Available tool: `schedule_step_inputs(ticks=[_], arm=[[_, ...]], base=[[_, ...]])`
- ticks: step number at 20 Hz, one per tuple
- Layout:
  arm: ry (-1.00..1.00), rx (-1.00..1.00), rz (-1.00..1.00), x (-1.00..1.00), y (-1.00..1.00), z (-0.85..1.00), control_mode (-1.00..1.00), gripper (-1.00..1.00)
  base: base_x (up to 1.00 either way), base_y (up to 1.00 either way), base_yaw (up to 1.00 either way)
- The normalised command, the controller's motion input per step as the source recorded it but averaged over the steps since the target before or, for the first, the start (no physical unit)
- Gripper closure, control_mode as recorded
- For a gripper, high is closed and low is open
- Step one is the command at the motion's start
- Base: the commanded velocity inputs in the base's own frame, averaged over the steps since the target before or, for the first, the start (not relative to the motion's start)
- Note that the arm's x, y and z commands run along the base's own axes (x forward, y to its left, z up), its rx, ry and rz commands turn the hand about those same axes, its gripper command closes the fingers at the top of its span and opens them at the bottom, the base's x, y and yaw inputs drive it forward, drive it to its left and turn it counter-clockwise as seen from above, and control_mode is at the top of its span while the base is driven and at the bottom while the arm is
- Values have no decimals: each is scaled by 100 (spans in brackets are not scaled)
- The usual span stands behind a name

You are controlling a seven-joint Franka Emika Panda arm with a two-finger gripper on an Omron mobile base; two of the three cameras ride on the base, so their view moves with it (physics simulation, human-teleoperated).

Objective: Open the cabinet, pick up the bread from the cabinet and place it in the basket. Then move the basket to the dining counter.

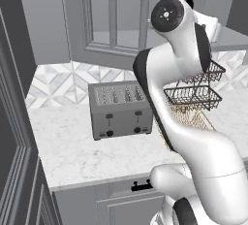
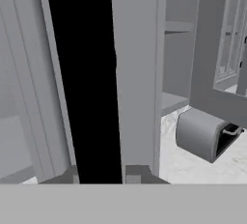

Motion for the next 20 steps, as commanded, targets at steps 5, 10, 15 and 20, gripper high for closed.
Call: schedule_step_inputs(ticks=[5, 10, 15, 20], arm=[[3, 0, -6, -86, 38, -11, -100, 100], [0, 0, -10, -59, 48, -5, -100, -100], [0, 0, -3, -12, 12, -2, -100, -100], [0, 0, 1, 0, 20, -2, -100, -100]], base=[[0, 0, 0], [0, 0, 0], [0, 0, 0], [0, 0, 0]])
